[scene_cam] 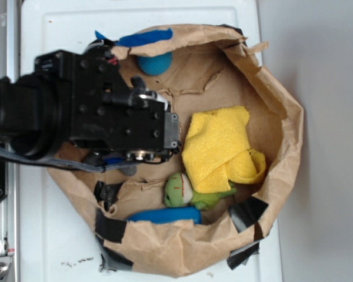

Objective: Grab the gray animal.

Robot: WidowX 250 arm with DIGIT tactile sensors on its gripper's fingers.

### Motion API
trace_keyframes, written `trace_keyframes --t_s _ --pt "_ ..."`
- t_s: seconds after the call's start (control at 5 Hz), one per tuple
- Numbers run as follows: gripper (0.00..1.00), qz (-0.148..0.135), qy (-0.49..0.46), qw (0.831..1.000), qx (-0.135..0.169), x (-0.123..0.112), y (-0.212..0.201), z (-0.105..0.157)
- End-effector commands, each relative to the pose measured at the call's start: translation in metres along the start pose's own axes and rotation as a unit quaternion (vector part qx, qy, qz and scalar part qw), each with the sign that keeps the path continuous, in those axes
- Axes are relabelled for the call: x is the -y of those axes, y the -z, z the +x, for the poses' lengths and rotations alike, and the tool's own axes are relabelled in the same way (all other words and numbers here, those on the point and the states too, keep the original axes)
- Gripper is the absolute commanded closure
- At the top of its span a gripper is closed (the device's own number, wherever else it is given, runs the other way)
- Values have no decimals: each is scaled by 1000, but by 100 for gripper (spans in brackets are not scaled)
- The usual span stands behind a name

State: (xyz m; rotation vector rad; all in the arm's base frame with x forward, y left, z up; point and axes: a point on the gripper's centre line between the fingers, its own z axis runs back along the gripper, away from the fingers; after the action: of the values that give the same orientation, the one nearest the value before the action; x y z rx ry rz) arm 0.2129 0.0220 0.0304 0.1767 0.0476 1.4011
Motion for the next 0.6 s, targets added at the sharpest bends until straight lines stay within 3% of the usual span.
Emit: trace_keyframes --t_s 0.0,0.4 --pt "100 -34 -14 999 -4 0 -15 5" --pt "100 -49 -16 999 -6 3 -22 8"
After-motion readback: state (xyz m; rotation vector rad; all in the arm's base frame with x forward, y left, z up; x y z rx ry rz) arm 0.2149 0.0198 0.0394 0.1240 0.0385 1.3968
